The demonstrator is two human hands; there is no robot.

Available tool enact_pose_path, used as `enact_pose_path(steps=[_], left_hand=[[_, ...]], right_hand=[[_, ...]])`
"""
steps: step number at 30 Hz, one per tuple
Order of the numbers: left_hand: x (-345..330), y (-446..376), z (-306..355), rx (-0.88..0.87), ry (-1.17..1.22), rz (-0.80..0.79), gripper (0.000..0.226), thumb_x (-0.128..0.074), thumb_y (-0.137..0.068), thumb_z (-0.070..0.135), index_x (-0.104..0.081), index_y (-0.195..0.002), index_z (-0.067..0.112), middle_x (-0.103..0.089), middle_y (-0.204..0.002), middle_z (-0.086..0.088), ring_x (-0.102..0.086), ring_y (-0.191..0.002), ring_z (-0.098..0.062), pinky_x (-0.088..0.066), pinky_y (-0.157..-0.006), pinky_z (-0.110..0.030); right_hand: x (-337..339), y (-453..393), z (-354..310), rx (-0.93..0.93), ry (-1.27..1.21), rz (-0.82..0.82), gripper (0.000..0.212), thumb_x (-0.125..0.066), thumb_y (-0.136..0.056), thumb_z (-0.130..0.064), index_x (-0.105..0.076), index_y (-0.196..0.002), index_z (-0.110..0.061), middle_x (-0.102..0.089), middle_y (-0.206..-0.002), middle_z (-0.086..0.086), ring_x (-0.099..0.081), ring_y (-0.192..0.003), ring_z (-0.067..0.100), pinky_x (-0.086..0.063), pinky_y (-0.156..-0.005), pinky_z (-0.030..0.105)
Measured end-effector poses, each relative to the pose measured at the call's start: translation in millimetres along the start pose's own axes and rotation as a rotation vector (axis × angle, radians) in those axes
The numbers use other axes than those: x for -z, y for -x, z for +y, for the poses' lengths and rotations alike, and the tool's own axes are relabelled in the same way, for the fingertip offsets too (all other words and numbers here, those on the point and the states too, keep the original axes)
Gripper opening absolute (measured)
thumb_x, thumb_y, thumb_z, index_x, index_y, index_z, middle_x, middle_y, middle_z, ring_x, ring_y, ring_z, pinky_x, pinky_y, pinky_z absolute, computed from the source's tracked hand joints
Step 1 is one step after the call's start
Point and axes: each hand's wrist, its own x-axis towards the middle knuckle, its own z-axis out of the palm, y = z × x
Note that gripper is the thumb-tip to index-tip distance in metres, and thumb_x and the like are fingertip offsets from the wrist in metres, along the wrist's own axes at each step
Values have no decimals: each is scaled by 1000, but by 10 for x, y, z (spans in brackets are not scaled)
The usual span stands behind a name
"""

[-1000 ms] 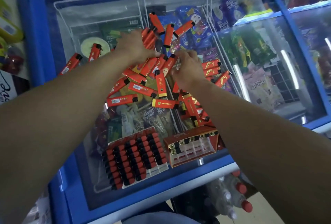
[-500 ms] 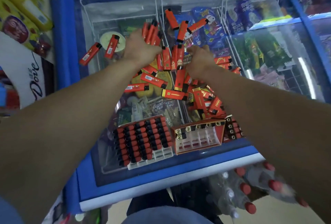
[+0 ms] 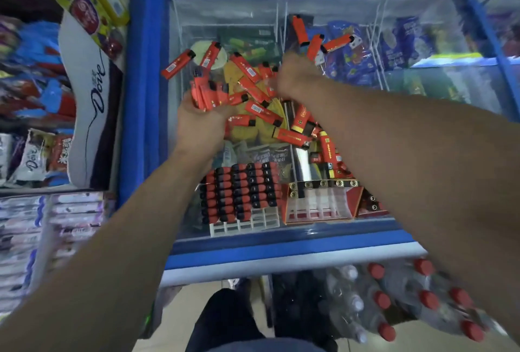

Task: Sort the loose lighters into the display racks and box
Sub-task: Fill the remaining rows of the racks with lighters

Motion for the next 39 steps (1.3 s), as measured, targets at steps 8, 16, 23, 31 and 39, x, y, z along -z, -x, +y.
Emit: enact_pose_path(steps=[8, 16, 23, 31, 39], left_hand=[[358, 183, -16, 44, -7, -18, 40, -81, -75, 9, -65, -112, 5, -76, -94, -18, -72, -72, -30, -62, -67, -48], [505, 335, 36, 73, 124, -13, 36, -76, -83, -1, -62, -117, 0, -75, -101, -18, -75, -85, -37, -64, -74, -50], [616, 689, 154, 171, 335, -177, 33, -74, -90, 8, -63, -120, -2, -74, -84, -2, -69, -67, -12, -54, -60, -24], [447, 1369, 2, 246, 419, -318, 37, -80, -76, 20, -71, -111, 10, -76, -99, -11, -71, -83, -22, -54, -68, -33], [339, 1617, -107, 266, 417, -355, 22, -78, -70, 8, -74, -92, 9, -75, -83, -10, -69, -67, -20, -55, -56, -28]], right_hand=[[-129, 76, -334, 63, 261, -112, 81, -54, -102, -32, -5, -160, -1, -31, -158, 25, -49, -133, 40, -47, -99, 42], [38, 245, -154, 216, 188, 83, 32, -48, -100, -10, -43, -131, -6, -62, -116, 19, -64, -103, 38, -41, -71, 38], [331, 1552, -457, 82, -1046, -207, 7, -57, -102, -22, -57, -98, -15, -60, -73, 4, -59, -58, 17, -53, -57, 32], [-19, 2481, -350, 13, -1312, 108, 11, -52, -103, -17, -60, -97, -12, -66, -72, 3, -63, -66, 15, -54, -69, 31], [-25, 2782, -162, -53, -1254, 210, 19, -46, -107, -38, -57, -93, -33, -66, -69, -36, -63, -70, -15, -49, -71, 13]])
